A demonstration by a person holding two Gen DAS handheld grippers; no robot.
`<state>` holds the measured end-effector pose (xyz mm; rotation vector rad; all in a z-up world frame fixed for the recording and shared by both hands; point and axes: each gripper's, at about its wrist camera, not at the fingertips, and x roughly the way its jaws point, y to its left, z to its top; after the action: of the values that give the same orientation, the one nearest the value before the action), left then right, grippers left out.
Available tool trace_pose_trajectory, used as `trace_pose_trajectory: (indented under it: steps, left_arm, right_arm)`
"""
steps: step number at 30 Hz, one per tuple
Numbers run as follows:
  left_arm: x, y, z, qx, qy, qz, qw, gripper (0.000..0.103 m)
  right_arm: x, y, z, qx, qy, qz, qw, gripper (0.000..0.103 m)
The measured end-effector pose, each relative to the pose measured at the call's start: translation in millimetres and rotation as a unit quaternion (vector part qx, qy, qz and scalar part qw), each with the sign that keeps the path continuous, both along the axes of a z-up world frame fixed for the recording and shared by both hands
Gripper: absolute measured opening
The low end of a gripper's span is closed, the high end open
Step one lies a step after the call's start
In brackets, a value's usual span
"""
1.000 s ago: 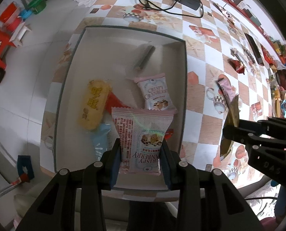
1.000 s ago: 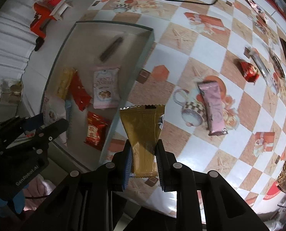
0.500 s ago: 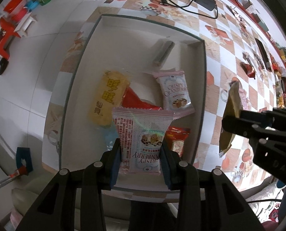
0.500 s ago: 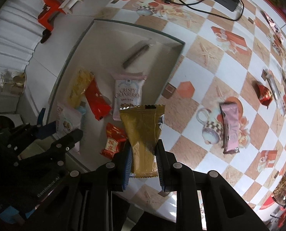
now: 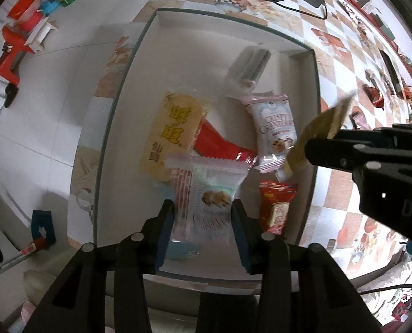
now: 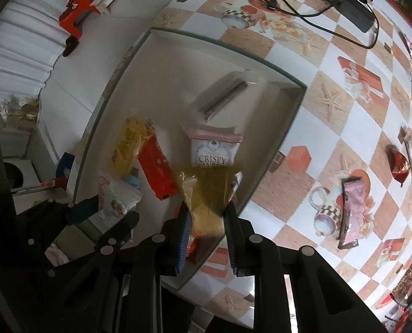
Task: Organize snacks
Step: 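Open both tools to drop the pink pack and gold packet into the tray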
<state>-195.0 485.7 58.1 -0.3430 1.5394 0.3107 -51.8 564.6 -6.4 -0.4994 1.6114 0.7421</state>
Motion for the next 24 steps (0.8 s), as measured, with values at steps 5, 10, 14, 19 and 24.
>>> trace_pose_trajectory:
  steps: [5,10,14,19,24]
  left_arm:
    - [-3,-1,5,0.02,-0.004,-0.001,0.9998,0.071]
    - [-2,-8,10,0.029,-0.007,-0.007,0.9995,0.075]
    - [0,-14,12,0.034,-0.008,-0.01,0.9993,0.075]
    - [5,-22,15,0.041,-0.008,-0.015,0.999,0.076]
    - [8,-30,21,0.052,-0.009,-0.024,0.9983,0.077]
  right_arm:
    - [-2,5,-4,-0.002,0.007,0.003,1.0,0.025]
    - [-3,2,-5,-0.004,0.008,0.001,1.0,0.033]
    - [-4,-3,4,0.007,-0.011,-0.001,1.0,0.076]
    - [0,-9,4,0.009,-0.009,-0.007,1.0,0.077]
    - [5,-22,4,0.0,-0.012,-0.018,1.0,0.077]
